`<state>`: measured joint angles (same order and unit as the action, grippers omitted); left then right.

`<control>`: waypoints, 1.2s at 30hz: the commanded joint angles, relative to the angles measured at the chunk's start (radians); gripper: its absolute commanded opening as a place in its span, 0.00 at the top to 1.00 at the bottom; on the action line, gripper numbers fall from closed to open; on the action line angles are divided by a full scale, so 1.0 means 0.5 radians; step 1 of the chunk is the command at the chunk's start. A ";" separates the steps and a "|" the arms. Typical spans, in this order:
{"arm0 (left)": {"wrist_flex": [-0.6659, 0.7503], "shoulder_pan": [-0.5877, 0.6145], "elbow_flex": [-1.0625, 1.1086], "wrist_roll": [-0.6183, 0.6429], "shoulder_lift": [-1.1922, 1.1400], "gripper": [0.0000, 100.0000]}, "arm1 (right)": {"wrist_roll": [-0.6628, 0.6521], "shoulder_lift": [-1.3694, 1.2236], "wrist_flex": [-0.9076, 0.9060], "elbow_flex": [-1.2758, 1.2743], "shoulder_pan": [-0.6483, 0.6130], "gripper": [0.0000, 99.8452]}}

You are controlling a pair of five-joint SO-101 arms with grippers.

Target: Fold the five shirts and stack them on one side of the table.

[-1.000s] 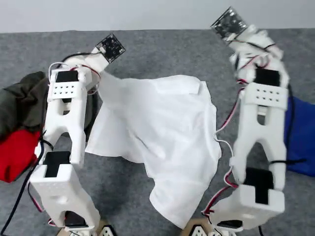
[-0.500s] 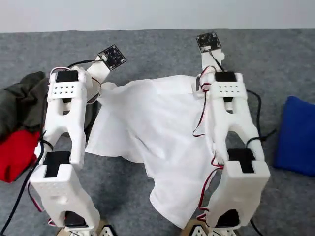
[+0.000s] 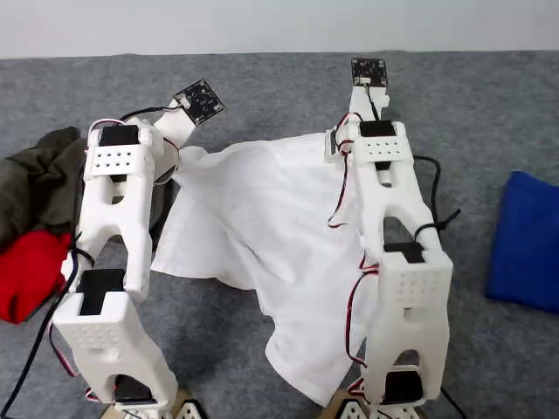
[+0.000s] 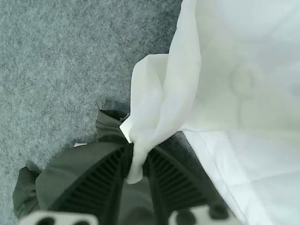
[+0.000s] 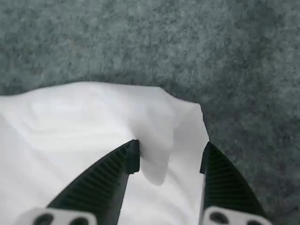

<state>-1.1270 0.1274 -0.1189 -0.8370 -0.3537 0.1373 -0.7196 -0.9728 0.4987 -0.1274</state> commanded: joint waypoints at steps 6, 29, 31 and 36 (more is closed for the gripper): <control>-0.018 0.009 -0.072 -0.003 0.110 0.99 | 0.055 -0.311 -0.161 0.574 -0.002 0.78; -0.003 -0.031 -0.084 0.301 0.657 0.99 | -0.470 -0.397 -1.260 2.378 -0.029 0.99; 0.025 -0.040 -0.084 0.387 0.816 0.99 | -0.562 -0.302 -1.300 2.363 -0.017 0.99; 0.147 -0.034 -0.084 0.598 1.197 0.99 | -0.605 0.103 -1.247 2.363 0.097 0.99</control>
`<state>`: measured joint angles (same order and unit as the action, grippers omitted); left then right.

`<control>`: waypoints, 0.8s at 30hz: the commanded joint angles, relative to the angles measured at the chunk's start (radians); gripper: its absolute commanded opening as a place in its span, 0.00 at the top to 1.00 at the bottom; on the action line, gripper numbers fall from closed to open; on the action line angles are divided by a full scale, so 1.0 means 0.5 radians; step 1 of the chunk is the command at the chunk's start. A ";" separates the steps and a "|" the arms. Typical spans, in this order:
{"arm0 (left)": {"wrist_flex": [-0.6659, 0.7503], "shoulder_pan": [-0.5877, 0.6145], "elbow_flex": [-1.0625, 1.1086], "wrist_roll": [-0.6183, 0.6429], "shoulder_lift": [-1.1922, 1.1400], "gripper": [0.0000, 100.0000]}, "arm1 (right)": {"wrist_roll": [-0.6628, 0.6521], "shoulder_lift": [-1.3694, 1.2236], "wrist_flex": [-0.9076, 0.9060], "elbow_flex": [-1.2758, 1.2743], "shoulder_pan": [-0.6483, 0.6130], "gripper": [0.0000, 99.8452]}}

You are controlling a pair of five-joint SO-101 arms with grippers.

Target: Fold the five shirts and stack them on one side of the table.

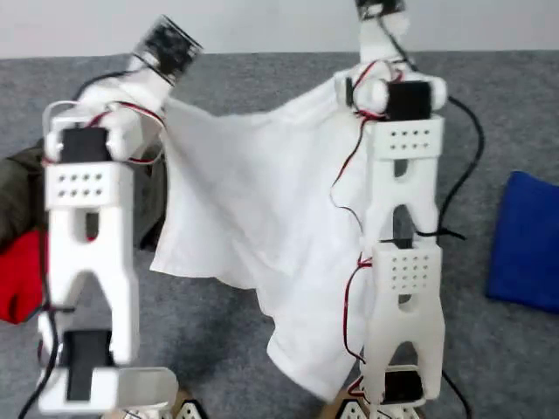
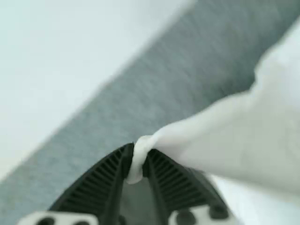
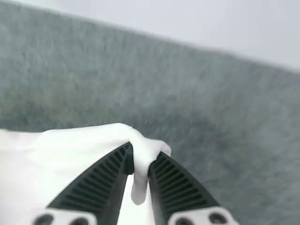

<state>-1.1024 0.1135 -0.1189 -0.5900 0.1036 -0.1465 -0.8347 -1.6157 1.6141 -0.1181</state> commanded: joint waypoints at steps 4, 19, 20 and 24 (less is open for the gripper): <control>0.221 -0.018 -0.084 0.138 0.555 0.99 | -0.227 0.667 0.072 0.126 0.158 0.99; -0.285 -0.236 -0.084 -0.313 1.363 0.99 | -0.819 1.720 -0.158 0.123 0.275 0.99; -0.331 -0.236 -0.084 -0.313 1.412 0.99 | -0.841 1.772 -0.198 0.123 0.275 0.99; -0.479 -0.221 -0.087 -0.319 1.590 1.00 | -0.924 2.005 -0.308 0.123 0.278 0.99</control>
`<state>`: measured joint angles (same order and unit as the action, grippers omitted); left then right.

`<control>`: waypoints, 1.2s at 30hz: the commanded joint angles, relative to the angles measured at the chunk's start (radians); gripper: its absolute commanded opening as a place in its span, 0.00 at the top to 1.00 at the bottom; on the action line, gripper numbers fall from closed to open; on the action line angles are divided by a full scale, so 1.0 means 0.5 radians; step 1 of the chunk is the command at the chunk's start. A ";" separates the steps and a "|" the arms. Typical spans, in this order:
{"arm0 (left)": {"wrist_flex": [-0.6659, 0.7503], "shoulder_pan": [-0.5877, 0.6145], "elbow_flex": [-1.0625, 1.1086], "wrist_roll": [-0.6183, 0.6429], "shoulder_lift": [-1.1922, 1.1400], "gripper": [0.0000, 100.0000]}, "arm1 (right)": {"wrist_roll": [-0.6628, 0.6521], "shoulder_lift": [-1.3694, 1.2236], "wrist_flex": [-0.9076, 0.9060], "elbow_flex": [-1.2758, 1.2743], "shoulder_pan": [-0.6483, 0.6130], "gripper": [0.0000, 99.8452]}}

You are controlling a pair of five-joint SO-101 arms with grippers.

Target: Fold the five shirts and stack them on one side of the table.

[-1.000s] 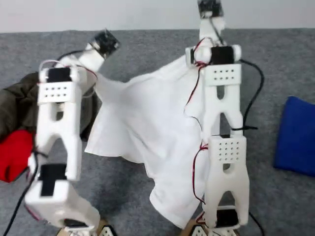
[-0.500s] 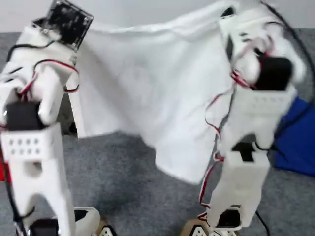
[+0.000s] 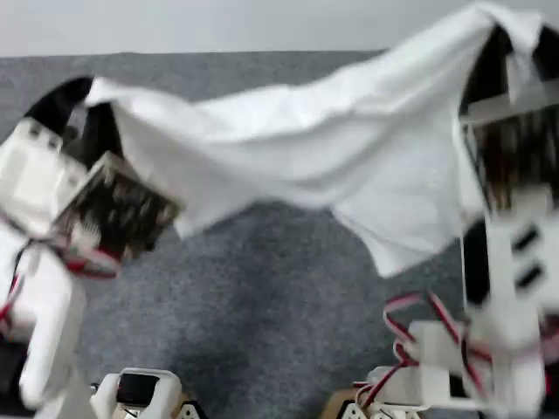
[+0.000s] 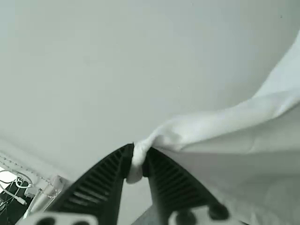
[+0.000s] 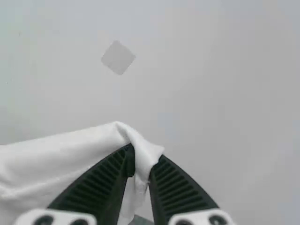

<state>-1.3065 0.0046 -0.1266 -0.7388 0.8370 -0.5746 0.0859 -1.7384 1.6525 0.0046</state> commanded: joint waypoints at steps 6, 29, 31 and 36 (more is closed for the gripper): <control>-0.117 0.166 -0.069 -0.021 0.402 1.00 | -0.141 0.416 -0.048 0.043 0.229 0.99; 0.555 0.212 1.886 -0.684 0.445 1.00 | -0.028 0.450 0.496 -2.492 0.005 0.99; 0.862 0.209 2.116 -0.715 0.408 1.00 | -0.031 0.450 0.772 -2.740 0.005 0.99; 1.326 0.221 2.226 -0.709 0.015 1.00 | -0.040 0.450 1.435 -3.271 0.008 0.99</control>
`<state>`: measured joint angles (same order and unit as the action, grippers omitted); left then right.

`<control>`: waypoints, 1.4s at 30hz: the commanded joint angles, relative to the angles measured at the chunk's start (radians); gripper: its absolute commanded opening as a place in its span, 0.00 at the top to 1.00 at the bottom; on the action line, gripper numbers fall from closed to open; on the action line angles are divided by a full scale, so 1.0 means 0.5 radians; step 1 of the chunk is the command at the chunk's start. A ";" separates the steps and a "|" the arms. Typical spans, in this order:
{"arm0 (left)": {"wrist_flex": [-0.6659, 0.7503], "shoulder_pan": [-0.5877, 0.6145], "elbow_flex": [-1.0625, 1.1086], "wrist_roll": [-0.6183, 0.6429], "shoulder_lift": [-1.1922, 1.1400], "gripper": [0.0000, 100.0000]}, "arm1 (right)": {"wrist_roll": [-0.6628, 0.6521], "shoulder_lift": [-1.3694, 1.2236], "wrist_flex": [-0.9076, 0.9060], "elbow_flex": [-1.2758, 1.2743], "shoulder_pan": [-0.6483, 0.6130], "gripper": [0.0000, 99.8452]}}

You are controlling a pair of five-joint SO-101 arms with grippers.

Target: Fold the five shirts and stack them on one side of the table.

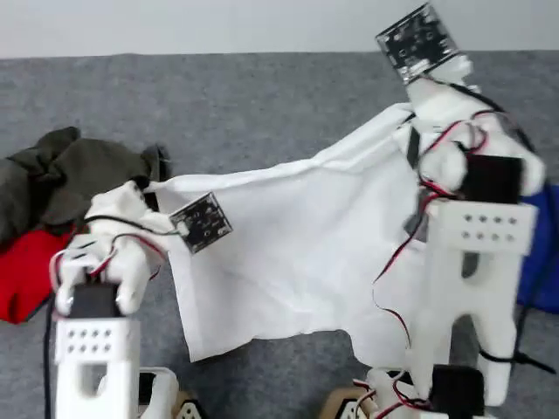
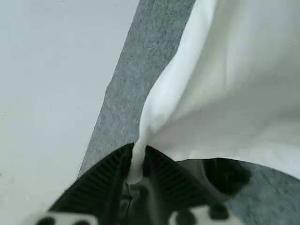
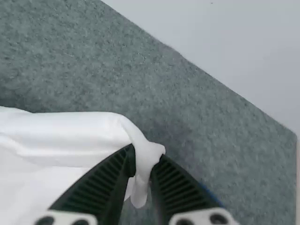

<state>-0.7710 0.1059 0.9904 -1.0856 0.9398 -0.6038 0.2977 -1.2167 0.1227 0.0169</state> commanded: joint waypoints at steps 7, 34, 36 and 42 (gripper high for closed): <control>0.436 0.000 -0.652 0.328 -0.994 1.00 | 0.018 0.014 1.076 -0.601 0.020 0.99; -1.019 -0.203 -4.249 0.629 -3.566 1.00 | -0.264 -1.564 1.343 0.951 0.232 0.99; -1.188 -0.203 -4.408 0.629 -3.627 1.00 | -0.267 -1.564 1.211 0.954 0.241 0.99; -1.752 -0.230 -4.740 0.617 -3.735 1.00 | -0.384 -1.471 0.560 0.961 0.238 0.99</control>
<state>-1.5167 0.0031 -1.2866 -0.7772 -0.9352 -0.7695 -0.5017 -0.7917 0.5447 0.1243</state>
